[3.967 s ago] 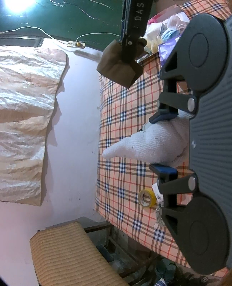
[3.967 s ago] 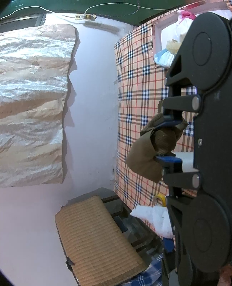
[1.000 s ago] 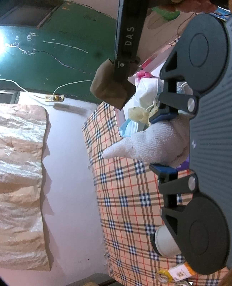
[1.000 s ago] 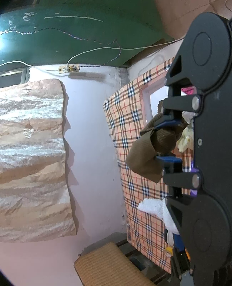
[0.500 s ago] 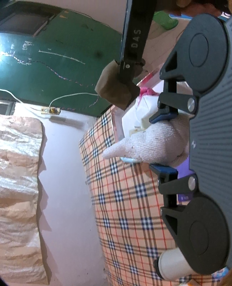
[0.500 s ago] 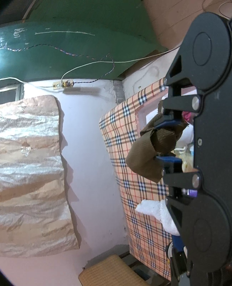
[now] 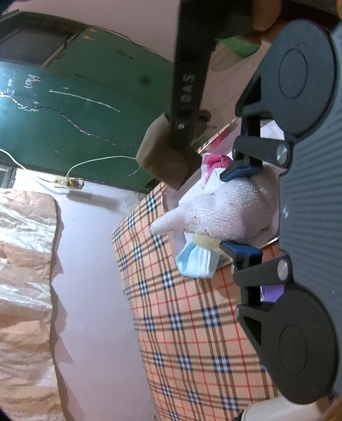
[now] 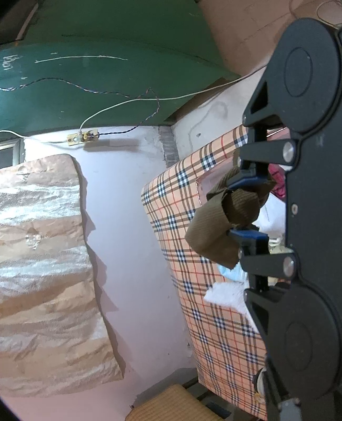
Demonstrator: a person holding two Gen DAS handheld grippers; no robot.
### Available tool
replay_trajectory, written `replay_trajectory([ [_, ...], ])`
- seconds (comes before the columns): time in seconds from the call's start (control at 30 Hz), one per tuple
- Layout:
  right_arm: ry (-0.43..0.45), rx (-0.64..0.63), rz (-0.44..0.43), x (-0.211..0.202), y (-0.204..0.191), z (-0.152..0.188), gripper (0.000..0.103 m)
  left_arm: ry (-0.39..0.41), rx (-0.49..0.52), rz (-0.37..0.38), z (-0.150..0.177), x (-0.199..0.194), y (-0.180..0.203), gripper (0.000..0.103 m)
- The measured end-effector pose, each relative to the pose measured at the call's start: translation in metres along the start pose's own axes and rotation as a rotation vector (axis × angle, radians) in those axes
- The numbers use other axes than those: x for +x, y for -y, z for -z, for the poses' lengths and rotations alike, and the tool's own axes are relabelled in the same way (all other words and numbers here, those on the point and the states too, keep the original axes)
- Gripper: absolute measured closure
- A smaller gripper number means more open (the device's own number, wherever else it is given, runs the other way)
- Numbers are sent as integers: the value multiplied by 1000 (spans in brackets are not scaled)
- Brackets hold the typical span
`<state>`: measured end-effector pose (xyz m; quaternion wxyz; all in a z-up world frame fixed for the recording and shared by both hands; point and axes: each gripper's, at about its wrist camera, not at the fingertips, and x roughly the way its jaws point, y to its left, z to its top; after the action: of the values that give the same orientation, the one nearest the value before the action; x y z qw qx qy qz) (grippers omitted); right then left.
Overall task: Organize soft objects
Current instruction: 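Open both grippers to drop the white cloth and olive cloth into the tray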
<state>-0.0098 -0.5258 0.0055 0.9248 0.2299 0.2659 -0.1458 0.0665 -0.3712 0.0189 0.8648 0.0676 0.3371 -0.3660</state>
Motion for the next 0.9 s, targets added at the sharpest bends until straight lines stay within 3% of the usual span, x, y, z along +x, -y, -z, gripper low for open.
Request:
replay_trajectory([
  [0.5,-35,-6,-5,64,9,-29,61,-26,-6,80,-4,41,6,50],
  [0.6,-32,-26,-3,75,6,-34,53,1,4,93,-5,42,7,35],
  [0.67,-24,-19,-4,78,7,-36,42,26,5,87,-7,39,7,24],
  [0.73,-13,3,-17,78,9,-38,34,40,0,88,-8,36,4,24],
  [0.9,14,19,-21,63,11,-40,34,45,-4,38,-8,24,-2,24],
])
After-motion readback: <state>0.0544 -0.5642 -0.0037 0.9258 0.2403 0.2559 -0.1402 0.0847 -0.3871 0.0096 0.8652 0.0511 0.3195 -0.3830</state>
